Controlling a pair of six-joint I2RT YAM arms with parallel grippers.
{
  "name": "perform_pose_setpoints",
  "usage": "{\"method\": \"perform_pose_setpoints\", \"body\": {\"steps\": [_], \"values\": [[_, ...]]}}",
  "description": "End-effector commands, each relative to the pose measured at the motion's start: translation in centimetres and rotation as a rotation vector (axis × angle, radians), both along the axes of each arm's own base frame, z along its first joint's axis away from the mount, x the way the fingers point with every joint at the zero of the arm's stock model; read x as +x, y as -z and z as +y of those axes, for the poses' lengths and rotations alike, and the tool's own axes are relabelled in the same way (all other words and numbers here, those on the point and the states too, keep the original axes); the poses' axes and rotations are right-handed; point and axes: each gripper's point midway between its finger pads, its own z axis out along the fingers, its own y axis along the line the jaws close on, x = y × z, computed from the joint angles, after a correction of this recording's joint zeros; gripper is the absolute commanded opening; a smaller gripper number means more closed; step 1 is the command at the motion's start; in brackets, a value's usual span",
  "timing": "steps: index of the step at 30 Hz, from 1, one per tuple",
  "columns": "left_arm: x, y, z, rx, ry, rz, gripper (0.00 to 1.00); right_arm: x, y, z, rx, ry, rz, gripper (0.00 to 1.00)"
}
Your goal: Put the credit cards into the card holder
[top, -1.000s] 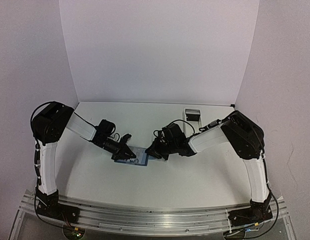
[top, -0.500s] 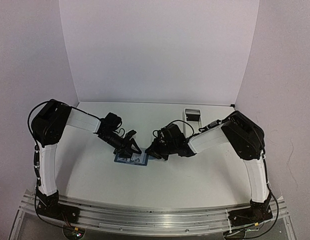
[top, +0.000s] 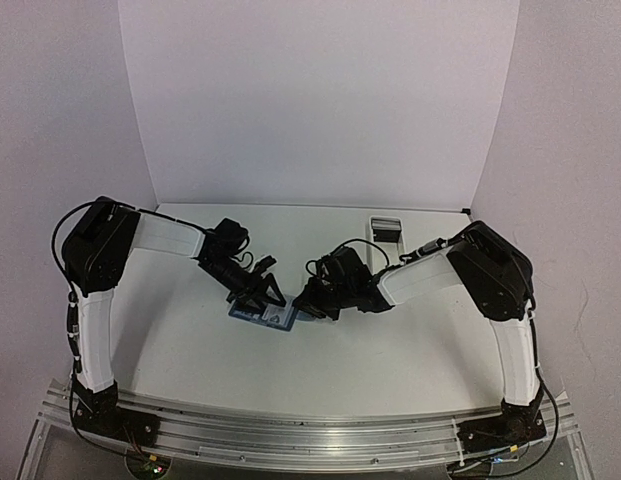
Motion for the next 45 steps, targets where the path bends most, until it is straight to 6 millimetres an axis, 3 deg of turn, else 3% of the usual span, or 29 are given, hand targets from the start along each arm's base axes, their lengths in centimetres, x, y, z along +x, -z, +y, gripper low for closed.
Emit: {"method": "perform_pose_setpoints", "body": {"steps": [1, 6, 15, 19, 29, 33, 36, 39, 42, 45], "values": [[0.2, -0.3, -1.0, -0.021, 0.015, -0.042, 0.72, -0.6, 0.7, -1.3, -0.071, 0.010, 0.033, 0.15], [0.1, -1.2, -3.1, -0.086, 0.039, -0.051, 0.72, -0.6, 0.8, -0.7, -0.053, 0.000, 0.046, 0.15], [0.0, -2.4, -2.3, -0.041, 0.065, -0.101, 0.79, -0.2, -0.4, -1.3, -0.068, 0.013, -0.003, 0.16], [0.0, -3.4, -1.6, 0.002, 0.103, -0.166, 0.97, 0.9, -2.8, -1.4, -0.086, 0.011, -0.081, 0.18], [-0.7, -7.0, -1.0, -0.037, 0.129, -0.268, 0.99, 2.4, -9.2, -1.0, -0.080, -0.003, -0.209, 0.28], [1.0, -8.5, 0.0, -0.037, 0.067, -0.341, 0.98, 2.2, -9.9, -0.9, -0.051, 0.023, -0.170, 0.32], [3.5, -7.3, 3.5, 0.037, -0.080, -0.341, 0.88, 1.3, -8.3, -0.6, -0.021, 0.039, -0.064, 0.33], [4.4, -4.8, 6.5, 0.132, -0.160, -0.325, 0.80, 0.4, -6.2, 0.1, -0.016, 0.038, 0.037, 0.37], [4.1, -2.9, 7.7, 0.159, -0.181, -0.292, 0.81, 0.2, -5.3, 0.8, -0.018, 0.028, 0.059, 0.46], [3.9, -1.8, 7.8, 0.151, -0.193, -0.266, 0.82, 0.4, -5.4, 2.0, -0.004, -0.012, 0.048, 0.47]]}}
